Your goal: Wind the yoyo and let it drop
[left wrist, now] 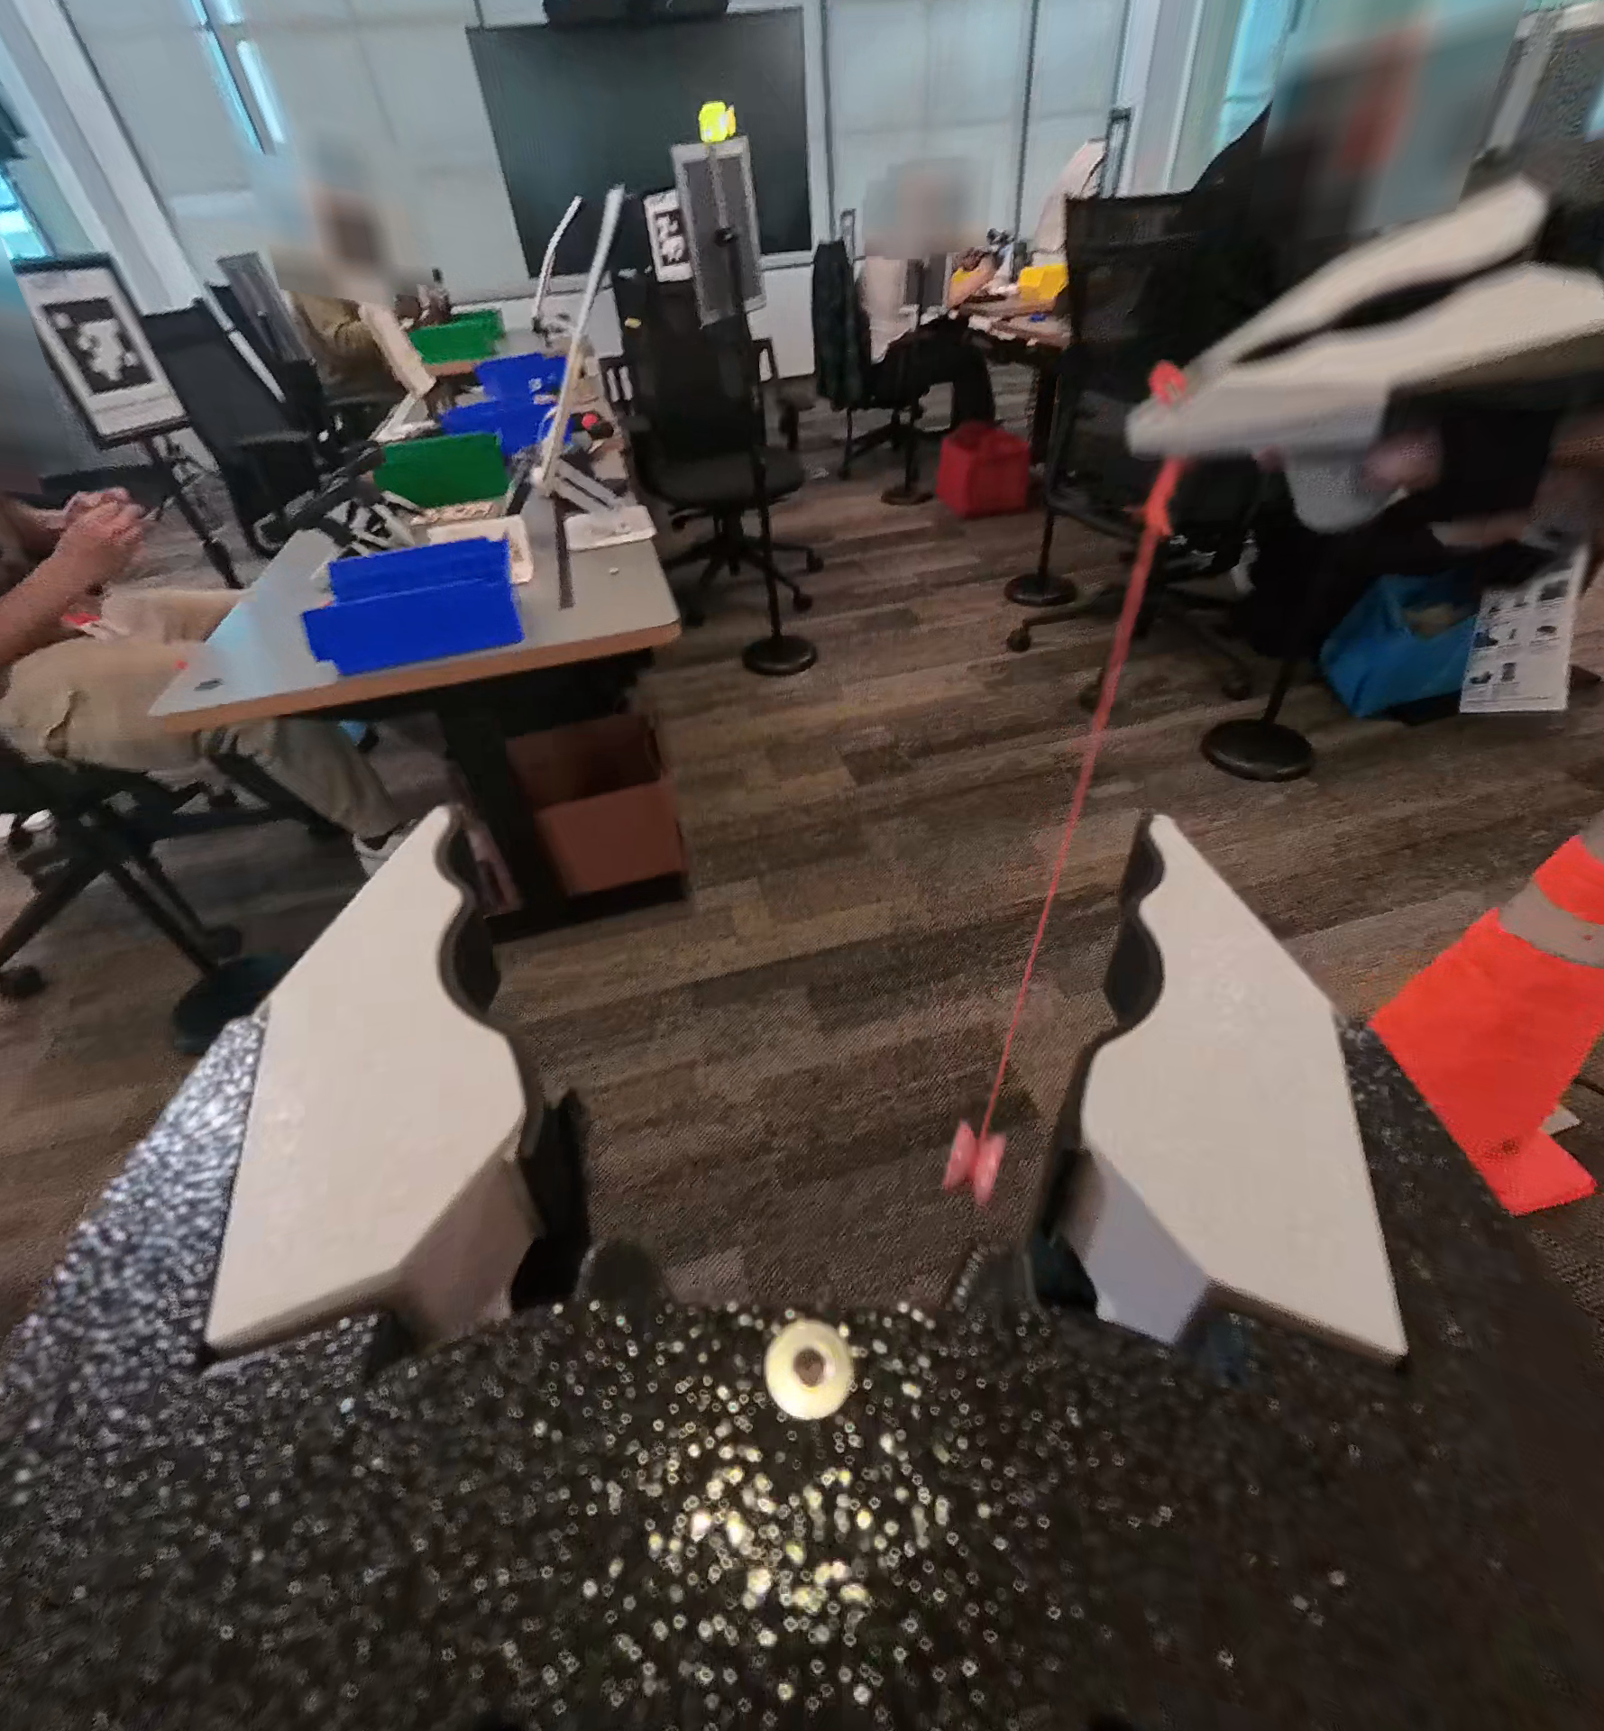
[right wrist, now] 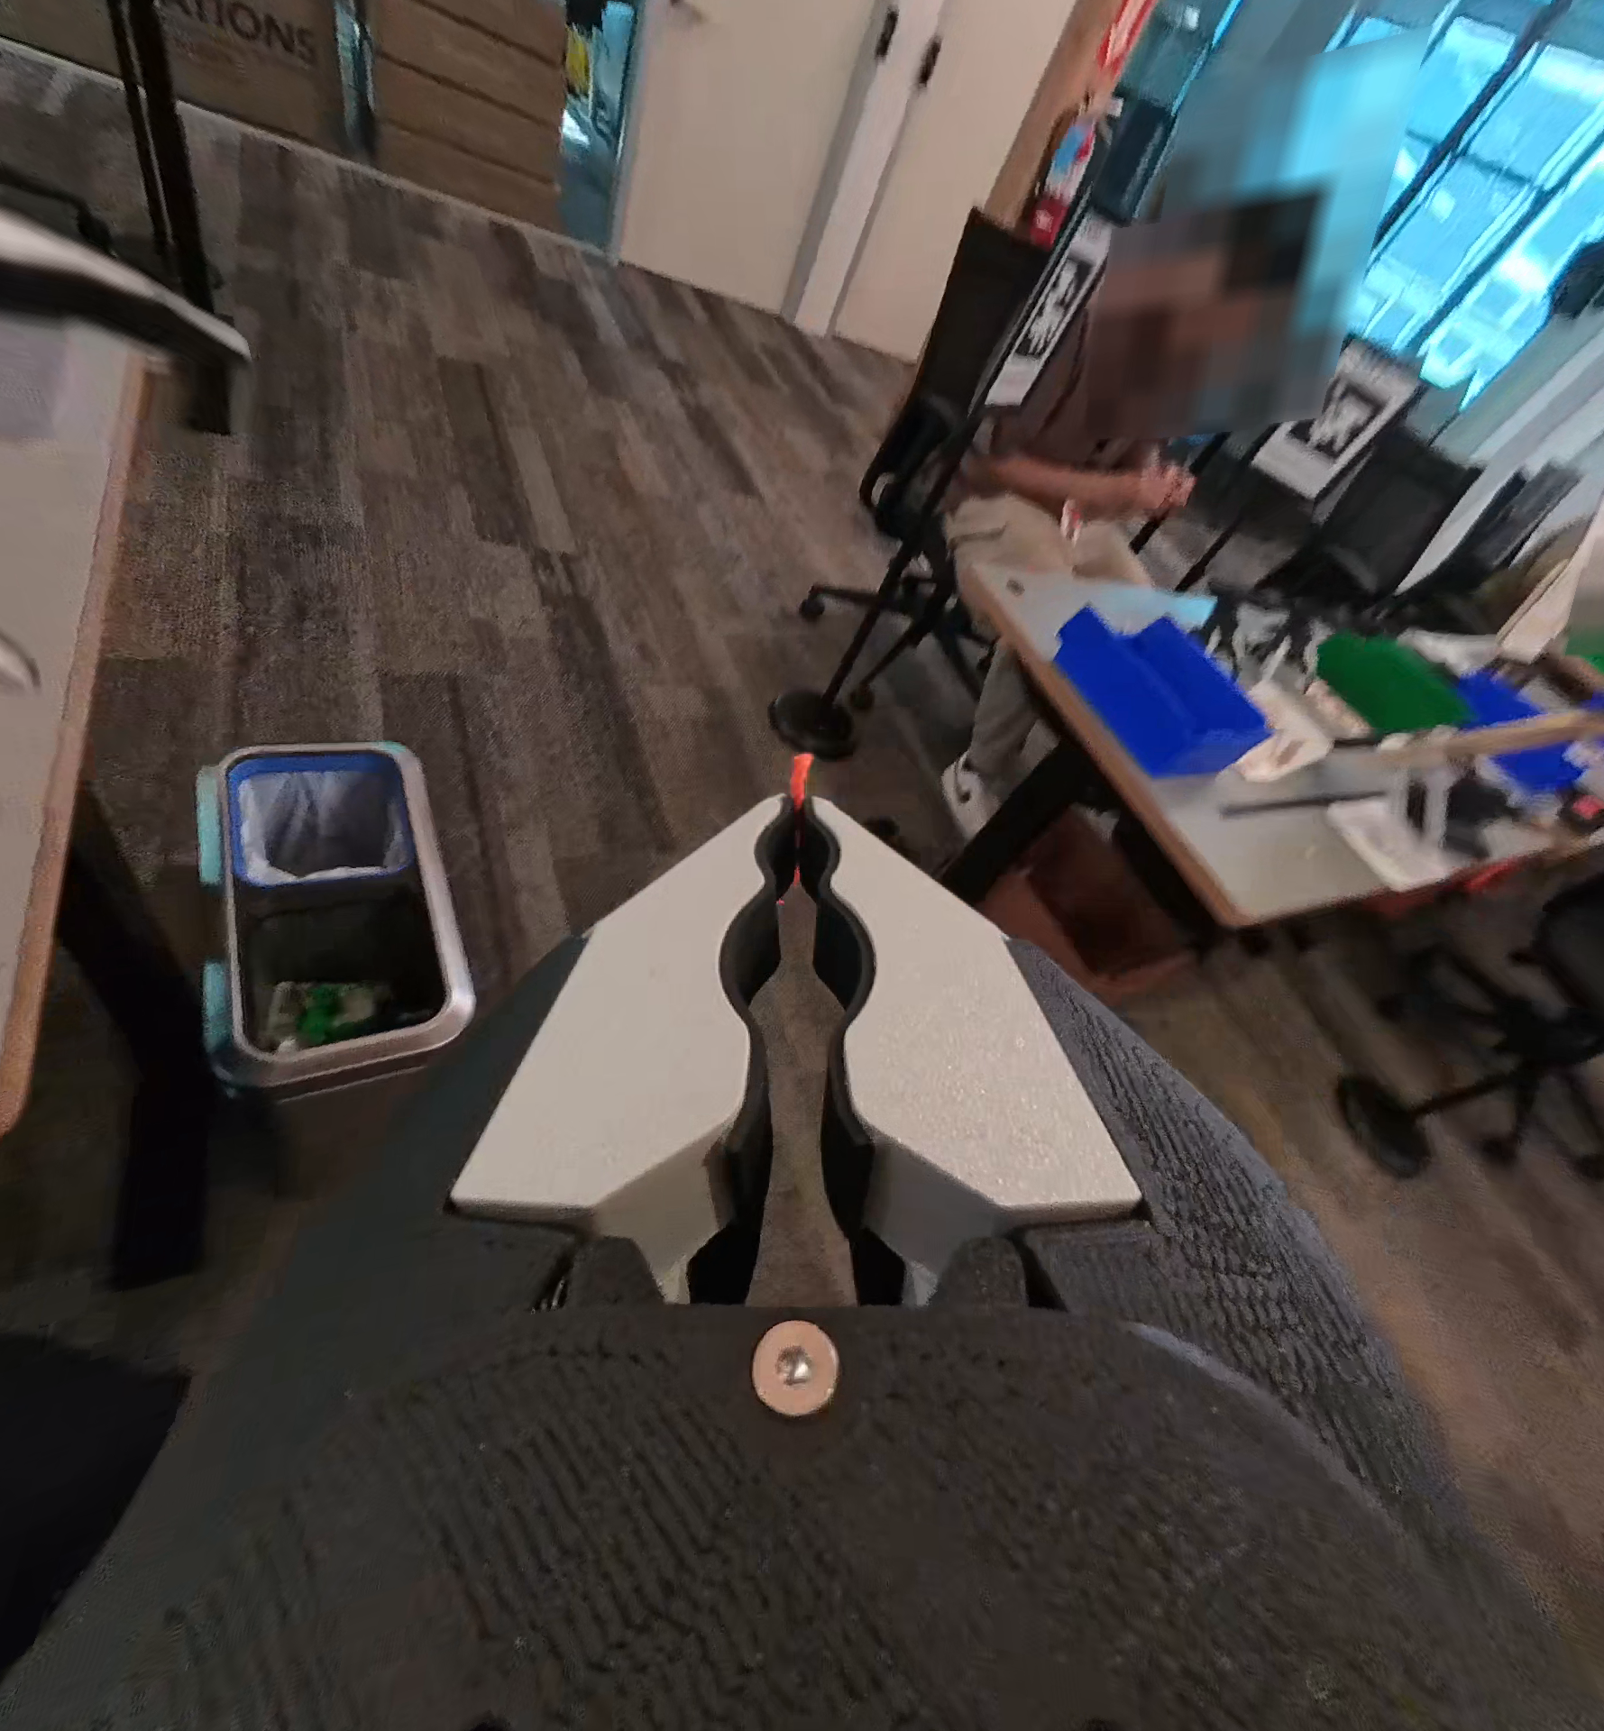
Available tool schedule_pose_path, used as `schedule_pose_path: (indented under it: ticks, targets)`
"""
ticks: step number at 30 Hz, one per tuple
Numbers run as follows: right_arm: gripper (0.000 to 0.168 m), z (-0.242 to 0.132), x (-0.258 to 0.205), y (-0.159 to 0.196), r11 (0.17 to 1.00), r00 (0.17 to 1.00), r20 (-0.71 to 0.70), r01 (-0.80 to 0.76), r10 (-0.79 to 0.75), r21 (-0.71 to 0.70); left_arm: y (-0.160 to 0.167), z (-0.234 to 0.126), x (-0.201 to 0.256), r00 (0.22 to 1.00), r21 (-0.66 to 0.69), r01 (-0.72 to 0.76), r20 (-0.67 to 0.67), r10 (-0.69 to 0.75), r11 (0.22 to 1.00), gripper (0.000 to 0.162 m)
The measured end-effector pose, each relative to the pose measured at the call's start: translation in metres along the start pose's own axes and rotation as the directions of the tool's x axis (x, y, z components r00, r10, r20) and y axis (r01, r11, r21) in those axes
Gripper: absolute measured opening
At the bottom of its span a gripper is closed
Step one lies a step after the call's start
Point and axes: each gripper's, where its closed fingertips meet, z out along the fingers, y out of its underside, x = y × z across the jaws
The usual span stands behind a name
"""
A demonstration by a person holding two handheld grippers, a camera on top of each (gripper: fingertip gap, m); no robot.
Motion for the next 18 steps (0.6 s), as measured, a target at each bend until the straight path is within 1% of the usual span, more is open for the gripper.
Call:
schedule_pose_path:
  ticks: [3, 4, 5, 6, 7, 8, 9, 10, 11, 12, 13, 14, 16, 18]
  targets:
    - [0.000, 0.017, -0.026, 0.063, 0.986, 0.990, 0.034, -0.132, 0.136, -0.101, 0.000, -0.015, -0.024, 1.000, 0.001, 0.023, 0.007, -0.023, 1.000, 0.130]
    - [0.000, 0.023, -0.032, 0.079, 0.981, 0.989, 0.040, -0.137, 0.144, -0.141, -0.002, -0.018, -0.030, 1.000, 0.005, 0.021, 0.011, -0.021, 1.000, 0.129]
    - [0.000, 0.026, -0.032, 0.083, 0.979, 0.991, 0.038, -0.122, 0.130, -0.160, -0.004, -0.020, -0.036, 1.000, 0.009, 0.013, 0.015, -0.013, 1.000, 0.127]
    - [0.000, 0.027, -0.021, 0.071, 0.984, 0.994, 0.019, -0.103, 0.107, -0.145, -0.006, -0.022, -0.039, 1.000, 0.013, 0.006, 0.019, -0.006, 1.000, 0.126]
    - [0.000, 0.022, -0.001, 0.042, 0.993, 0.997, -0.025, -0.076, 0.074, -0.092, -0.007, -0.022, -0.041, 1.000, 0.018, 0.002, 0.018, -0.002, 1.000, 0.125]
    - [0.000, 0.009, 0.026, -0.003, 0.999, 0.995, -0.092, -0.038, 0.038, -0.007, -0.008, -0.022, -0.041, 1.000, 0.024, 0.003, 0.015, -0.003, 1.000, 0.124]
    - [0.000, -0.011, 0.055, -0.057, 0.996, 0.985, -0.170, 0.017, -0.001, 0.090, -0.007, -0.021, -0.040, 1.000, 0.030, 0.008, 0.009, -0.008, 1.000, 0.124]
    - [0.000, -0.034, 0.078, -0.106, 0.984, 0.968, -0.246, 0.089, -0.049, 0.155, -0.006, -0.020, -0.037, 1.000, 0.037, 0.016, -0.001, -0.016, 0.999, 0.124]
    - [0.000, -0.057, 0.096, -0.149, 0.964, 0.946, -0.313, 0.156, -0.083, 0.216, -0.005, -0.018, -0.034, 0.999, 0.041, 0.030, -0.016, -0.030, 0.999, 0.123]
    - [0.000, -0.074, 0.108, -0.178, 0.954, 0.936, -0.340, 0.180, -0.091, 0.240, -0.003, -0.016, -0.028, 0.998, 0.042, 0.046, -0.035, -0.045, 0.998, 0.123]
    - [0.000, -0.083, 0.115, -0.196, 0.950, 0.933, -0.348, 0.187, -0.092, 0.251, -0.001, -0.013, -0.022, 0.997, 0.041, 0.060, -0.056, -0.058, 0.997, 0.123]
    - [0.000, -0.088, 0.119, -0.206, 0.951, 0.930, -0.353, 0.196, -0.102, 0.241, 0.000, -0.011, -0.015, 0.995, 0.038, 0.070, -0.074, -0.067, 0.997, 0.123]
    - [0.000, -0.086, 0.119, -0.207, 0.957, 0.927, -0.350, 0.216, -0.138, 0.194, 0.003, -0.008, -0.002, 0.991, 0.029, 0.080, -0.108, -0.077, 0.996, 0.123]
    - [0.000, -0.079, 0.115, -0.198, 0.963, 0.927, -0.337, 0.226, -0.167, 0.144, 0.005, -0.006, 0.009, 0.987, 0.020, 0.088, -0.137, -0.084, 0.996, 0.123]
